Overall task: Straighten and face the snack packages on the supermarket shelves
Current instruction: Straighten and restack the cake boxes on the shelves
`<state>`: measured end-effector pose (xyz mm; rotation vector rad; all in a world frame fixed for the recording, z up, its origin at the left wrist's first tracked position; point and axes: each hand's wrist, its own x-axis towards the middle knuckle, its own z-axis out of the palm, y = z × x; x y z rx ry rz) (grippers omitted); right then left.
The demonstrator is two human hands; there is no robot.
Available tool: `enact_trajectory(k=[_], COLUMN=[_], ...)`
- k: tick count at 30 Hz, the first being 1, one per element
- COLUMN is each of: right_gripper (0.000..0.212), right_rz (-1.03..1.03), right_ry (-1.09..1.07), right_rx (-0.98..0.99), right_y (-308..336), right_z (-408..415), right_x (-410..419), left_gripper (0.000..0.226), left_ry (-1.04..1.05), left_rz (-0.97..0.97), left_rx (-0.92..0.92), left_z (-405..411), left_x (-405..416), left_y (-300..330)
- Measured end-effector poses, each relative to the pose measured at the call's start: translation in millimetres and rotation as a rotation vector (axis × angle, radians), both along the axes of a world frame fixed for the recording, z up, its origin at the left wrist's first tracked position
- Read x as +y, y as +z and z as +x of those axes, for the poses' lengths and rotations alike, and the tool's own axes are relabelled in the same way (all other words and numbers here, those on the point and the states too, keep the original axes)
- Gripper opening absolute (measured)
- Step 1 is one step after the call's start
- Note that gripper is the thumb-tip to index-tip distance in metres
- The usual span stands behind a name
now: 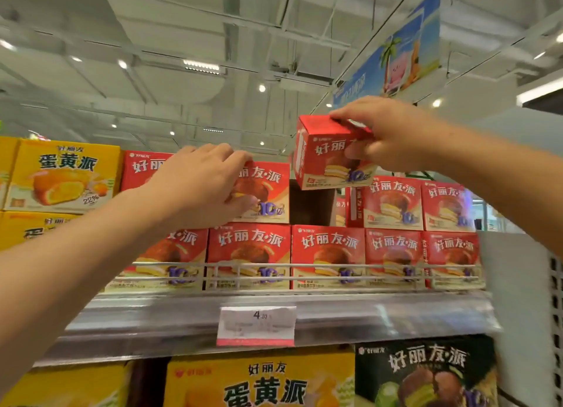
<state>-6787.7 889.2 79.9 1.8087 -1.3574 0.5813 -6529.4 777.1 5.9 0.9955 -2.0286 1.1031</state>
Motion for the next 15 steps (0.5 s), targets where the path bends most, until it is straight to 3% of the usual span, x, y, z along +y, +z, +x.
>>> enact_trajectory(k=[7, 12, 15], right_gripper=[0.057, 0.037, 0.029], right_rz=[0.095, 0.39, 0.457], right_ry=[0.03, 0.105, 0.107], right_rx=[-0.026, -0.192, -0.227], right_y=[6.1, -6.5, -15.4], right_z=[3.1, -4.3, -7.5], right_x=[-16.1, -27.3, -35.6], left_gripper=[0.078, 0.076, 0.079], left_ry=[0.002, 0.002, 0.008], left_rz=[0.01, -0.001, -0.02], left_rx=[0.035, 0.048, 0.081], left_z=[-1.6, -2.3, -7.1], left_x=[1.0, 1.4, 2.1], left_y=[-5.4, -9.3, -14.6])
